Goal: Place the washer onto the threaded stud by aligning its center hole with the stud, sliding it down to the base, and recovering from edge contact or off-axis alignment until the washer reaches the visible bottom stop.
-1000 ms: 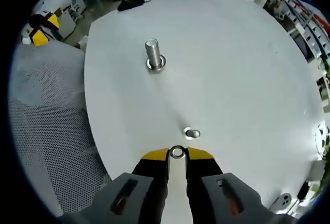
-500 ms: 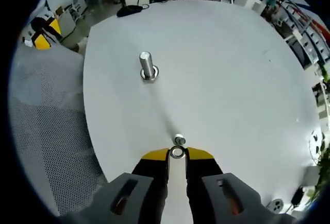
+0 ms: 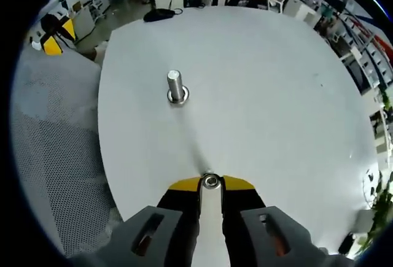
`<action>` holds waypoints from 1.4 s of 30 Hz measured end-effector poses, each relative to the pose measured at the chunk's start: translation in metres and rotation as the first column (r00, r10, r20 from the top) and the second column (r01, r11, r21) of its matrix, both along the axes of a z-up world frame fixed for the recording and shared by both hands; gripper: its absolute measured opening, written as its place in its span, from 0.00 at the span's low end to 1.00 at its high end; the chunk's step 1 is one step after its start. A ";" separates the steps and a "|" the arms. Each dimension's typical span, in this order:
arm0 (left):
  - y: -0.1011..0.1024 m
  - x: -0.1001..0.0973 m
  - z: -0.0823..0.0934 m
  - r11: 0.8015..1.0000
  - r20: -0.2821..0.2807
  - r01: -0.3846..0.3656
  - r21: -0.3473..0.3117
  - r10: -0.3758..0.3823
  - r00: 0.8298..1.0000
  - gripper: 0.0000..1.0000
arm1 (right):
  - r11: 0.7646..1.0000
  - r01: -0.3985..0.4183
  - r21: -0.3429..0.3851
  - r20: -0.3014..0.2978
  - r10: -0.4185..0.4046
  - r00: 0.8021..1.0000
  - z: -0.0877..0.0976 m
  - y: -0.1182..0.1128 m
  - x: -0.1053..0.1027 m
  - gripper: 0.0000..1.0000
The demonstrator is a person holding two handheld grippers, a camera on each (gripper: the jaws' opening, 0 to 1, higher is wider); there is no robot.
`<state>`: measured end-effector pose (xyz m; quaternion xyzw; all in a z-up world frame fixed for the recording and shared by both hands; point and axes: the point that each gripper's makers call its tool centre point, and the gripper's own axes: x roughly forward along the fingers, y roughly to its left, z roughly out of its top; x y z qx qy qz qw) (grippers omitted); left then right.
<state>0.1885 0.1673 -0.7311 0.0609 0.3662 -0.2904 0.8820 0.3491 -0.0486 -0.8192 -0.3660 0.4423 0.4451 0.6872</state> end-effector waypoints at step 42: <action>-0.002 -0.002 -0.003 1.000 -0.021 0.017 0.000 -0.017 1.000 0.14 | 0.995 -0.049 -0.092 -0.079 0.042 0.996 -0.042 0.000 0.008 0.10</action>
